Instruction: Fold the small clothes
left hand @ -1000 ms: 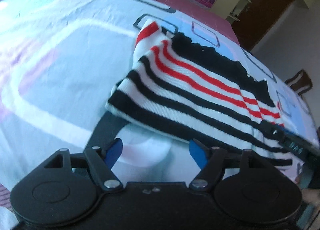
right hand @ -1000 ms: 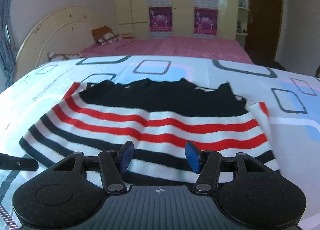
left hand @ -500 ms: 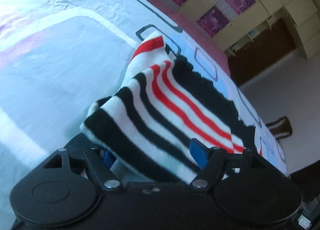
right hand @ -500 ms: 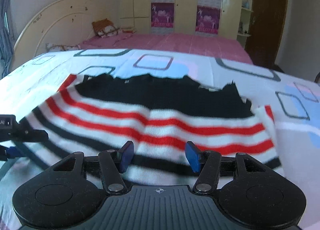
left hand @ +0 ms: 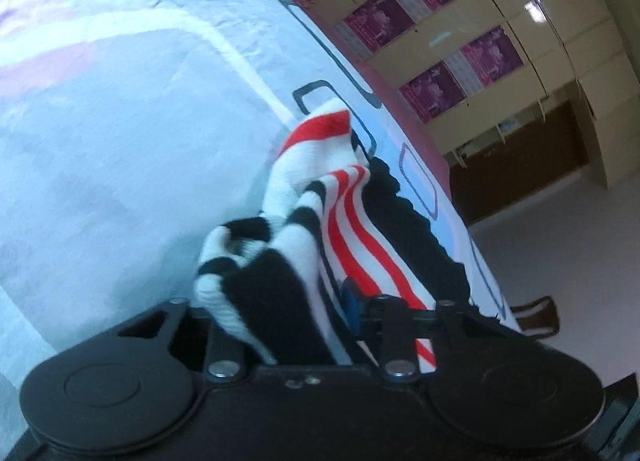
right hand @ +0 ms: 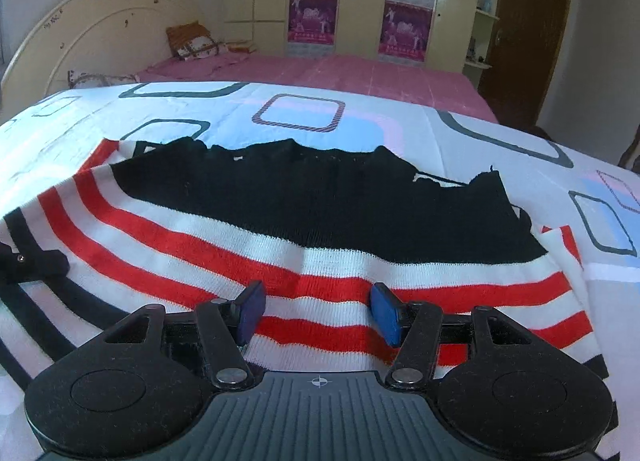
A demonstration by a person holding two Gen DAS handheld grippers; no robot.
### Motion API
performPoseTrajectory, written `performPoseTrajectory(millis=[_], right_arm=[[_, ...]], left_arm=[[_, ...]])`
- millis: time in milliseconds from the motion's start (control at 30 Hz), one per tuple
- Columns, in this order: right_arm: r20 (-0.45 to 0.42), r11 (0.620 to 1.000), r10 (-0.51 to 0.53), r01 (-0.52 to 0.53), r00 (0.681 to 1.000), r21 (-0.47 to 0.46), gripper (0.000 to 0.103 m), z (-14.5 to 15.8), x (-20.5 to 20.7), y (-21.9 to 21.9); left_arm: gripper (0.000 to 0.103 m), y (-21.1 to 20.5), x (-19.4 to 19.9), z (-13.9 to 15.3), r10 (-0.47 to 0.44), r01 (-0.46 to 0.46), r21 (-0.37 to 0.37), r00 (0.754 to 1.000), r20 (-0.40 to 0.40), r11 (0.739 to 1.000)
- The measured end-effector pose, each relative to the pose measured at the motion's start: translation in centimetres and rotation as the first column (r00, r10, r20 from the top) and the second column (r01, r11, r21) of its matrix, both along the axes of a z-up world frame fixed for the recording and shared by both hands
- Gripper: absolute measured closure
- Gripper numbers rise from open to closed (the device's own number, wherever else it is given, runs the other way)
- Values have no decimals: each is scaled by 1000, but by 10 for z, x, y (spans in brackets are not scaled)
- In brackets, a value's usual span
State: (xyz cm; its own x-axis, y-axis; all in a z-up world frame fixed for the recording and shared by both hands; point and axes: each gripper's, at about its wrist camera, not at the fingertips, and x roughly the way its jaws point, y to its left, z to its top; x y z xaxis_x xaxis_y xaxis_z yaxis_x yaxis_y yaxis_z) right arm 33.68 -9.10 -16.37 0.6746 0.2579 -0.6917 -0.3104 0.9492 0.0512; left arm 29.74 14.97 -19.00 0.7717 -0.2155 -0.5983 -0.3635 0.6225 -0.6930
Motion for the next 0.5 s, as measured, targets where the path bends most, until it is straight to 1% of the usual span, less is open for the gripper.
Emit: performPoseTrajectory(millis=[100, 200, 300, 400, 500], right_arm=[[-9, 1000, -8, 8, 1000, -1, 46, -1, 0, 0], [-7, 1000, -17, 17, 1000, -16, 46, -2, 0, 4], [-11, 1000, -24, 24, 1000, -13, 46, -2, 0, 4], [-12, 1000, -28, 28, 1000, -11, 46, -2, 1, 4], [-13, 1000, -23, 23, 1000, -11, 46, -2, 2, 4]], left_arm=[[80, 0, 0, -2, -1, 1, -6, 1000, 15, 1000], [83, 1, -1, -3, 5, -5, -25, 1000, 22, 1000], [86, 2, -4, -2, 14, -13, -42, 1000, 28, 999], [86, 1, -6, 1, 20, -18, -38, 999, 39, 999], [86, -1, -6, 2, 28, -27, -21, 999, 28, 999]])
